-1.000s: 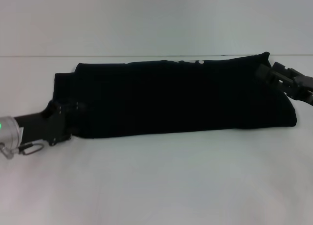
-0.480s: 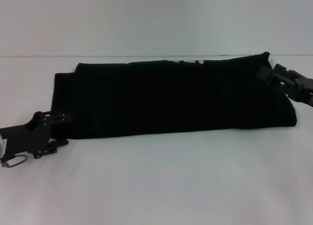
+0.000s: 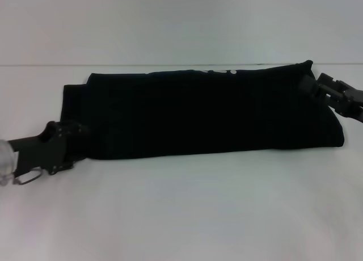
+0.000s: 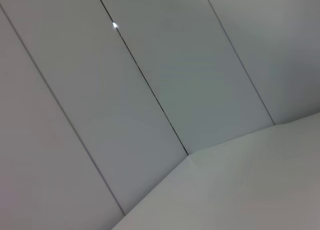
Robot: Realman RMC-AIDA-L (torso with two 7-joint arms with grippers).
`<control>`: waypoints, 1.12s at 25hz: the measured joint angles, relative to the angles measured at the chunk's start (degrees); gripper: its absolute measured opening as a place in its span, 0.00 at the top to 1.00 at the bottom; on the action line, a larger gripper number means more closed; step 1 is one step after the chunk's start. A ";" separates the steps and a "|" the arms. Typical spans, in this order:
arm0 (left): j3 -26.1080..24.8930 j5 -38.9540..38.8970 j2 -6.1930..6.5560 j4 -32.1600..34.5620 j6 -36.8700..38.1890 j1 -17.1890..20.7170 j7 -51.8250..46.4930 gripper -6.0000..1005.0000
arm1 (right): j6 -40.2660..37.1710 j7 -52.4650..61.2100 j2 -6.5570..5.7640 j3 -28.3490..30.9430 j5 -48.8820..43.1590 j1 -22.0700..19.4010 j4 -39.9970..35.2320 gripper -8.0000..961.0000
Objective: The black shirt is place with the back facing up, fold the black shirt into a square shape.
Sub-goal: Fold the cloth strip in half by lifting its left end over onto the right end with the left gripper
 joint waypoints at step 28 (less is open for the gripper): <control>1.57 0.13 0.41 1.34 -4.37 -2.40 2.66 0.33 | -0.63 0.16 0.00 0.26 0.00 0.15 -0.21 0.13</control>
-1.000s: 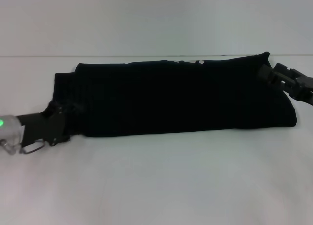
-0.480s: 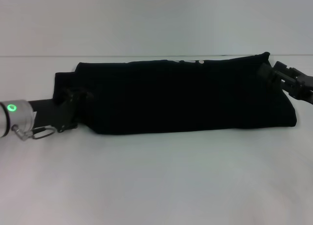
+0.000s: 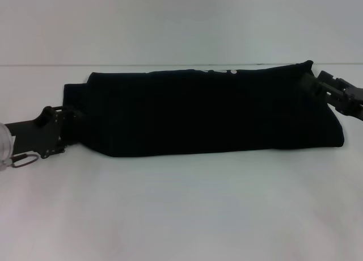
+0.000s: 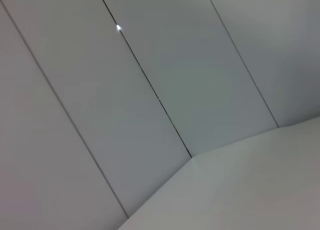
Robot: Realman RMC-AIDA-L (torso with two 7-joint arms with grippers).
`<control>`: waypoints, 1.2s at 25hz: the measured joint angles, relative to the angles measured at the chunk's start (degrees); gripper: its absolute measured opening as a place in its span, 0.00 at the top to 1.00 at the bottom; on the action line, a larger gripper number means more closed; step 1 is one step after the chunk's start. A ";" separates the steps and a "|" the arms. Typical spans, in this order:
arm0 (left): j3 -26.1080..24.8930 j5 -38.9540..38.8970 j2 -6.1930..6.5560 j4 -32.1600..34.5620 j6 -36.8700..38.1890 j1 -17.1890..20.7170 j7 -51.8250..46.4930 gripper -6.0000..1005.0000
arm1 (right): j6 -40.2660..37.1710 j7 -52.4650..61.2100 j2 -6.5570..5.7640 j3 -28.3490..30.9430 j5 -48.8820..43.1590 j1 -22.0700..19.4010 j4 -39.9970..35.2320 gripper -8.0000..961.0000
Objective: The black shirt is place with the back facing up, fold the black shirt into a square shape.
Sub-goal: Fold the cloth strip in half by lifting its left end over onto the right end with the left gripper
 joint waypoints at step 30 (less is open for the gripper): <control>3.29 -1.14 -0.76 -3.41 -4.68 -2.64 2.55 0.33 | -1.38 0.41 -0.20 0.52 0.00 -0.28 0.00 0.13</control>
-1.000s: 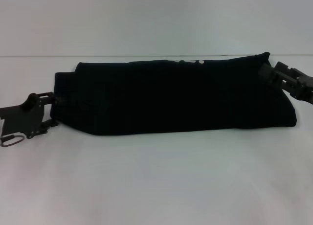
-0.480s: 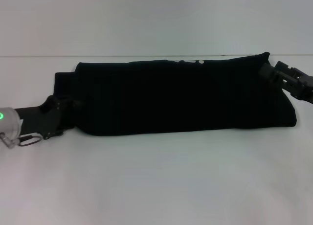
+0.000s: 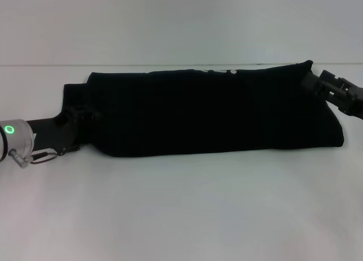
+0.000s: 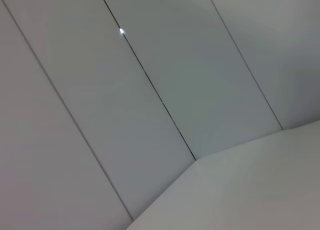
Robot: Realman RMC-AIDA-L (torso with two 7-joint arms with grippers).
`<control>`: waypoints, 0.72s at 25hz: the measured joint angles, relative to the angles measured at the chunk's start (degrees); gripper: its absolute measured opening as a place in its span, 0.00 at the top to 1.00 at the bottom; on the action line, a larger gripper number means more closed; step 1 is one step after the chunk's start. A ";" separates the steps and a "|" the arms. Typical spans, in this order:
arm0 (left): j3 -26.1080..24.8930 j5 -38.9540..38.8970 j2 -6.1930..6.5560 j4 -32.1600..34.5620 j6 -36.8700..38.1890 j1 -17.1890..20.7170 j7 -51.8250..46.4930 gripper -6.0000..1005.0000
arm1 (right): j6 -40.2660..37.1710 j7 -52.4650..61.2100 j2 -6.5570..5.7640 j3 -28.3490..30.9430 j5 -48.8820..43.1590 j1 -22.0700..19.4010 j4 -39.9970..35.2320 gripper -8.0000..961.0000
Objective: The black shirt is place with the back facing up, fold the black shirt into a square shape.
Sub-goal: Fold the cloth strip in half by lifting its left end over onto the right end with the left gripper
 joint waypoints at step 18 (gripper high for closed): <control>-0.36 -0.54 0.03 0.49 -0.05 0.24 6.22 0.79 | 0.30 0.97 -0.44 0.24 0.00 0.25 0.00 0.13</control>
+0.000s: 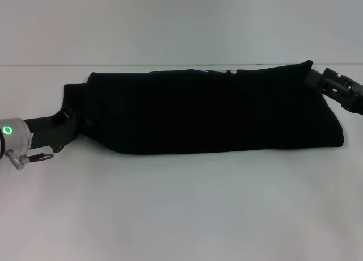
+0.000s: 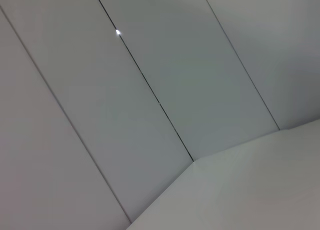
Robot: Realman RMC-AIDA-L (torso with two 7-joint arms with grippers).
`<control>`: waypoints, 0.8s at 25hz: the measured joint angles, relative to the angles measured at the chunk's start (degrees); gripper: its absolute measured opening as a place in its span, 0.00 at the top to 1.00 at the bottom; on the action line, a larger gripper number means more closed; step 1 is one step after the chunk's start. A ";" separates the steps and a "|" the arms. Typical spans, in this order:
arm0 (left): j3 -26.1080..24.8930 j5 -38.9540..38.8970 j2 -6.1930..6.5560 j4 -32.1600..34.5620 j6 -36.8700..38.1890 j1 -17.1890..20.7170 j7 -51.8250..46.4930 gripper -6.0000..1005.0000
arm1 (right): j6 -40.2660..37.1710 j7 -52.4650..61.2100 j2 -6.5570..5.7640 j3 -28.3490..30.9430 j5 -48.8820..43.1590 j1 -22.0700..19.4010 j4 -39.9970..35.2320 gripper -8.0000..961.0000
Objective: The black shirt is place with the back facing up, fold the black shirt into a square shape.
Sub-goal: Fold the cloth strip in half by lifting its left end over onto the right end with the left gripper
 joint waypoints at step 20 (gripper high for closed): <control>-0.36 -0.56 -0.05 9.75 0.85 6.73 9.65 0.96 | 2.61 5.28 -2.73 2.90 0.00 -0.96 0.00 0.13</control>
